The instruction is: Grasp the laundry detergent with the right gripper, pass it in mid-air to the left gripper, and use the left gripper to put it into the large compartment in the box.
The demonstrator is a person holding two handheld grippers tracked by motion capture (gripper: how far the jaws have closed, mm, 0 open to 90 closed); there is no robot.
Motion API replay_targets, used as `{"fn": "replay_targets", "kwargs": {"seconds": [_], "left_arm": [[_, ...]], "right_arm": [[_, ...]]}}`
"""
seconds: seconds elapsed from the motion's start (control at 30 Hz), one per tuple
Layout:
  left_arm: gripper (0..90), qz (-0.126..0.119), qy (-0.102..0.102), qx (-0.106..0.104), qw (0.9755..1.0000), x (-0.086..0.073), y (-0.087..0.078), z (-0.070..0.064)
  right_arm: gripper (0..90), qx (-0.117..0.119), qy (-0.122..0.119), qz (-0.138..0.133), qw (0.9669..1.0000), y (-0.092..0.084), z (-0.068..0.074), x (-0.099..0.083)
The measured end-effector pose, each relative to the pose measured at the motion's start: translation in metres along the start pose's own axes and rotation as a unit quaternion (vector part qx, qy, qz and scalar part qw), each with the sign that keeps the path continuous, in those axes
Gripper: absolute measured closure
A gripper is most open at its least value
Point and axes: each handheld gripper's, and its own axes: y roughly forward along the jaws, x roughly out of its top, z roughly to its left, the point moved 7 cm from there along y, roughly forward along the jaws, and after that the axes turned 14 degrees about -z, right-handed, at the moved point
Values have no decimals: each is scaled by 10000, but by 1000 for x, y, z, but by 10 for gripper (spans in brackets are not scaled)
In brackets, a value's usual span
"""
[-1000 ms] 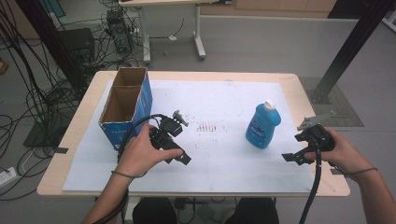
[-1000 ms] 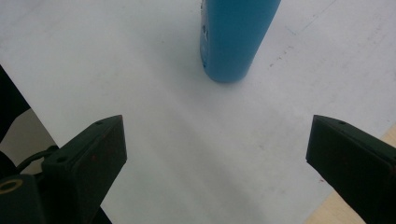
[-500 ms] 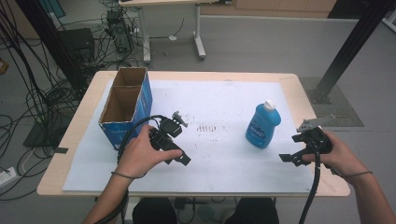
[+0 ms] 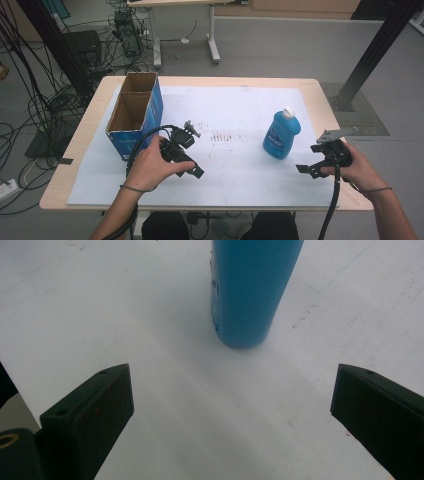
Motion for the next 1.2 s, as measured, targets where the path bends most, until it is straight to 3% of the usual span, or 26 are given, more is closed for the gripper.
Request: {"fn": "replay_targets", "kwargs": {"seconds": [0.7,1.2], "left_arm": [[69,-107,-92,-93,9999,-5,6,2],[69,-147,-110,-27,9998,-9,5,1]], "right_arm": [[29,-7,189,-314,9993,9,1,-16],[24,27,281,-622,9977,11,1,-27]]}}
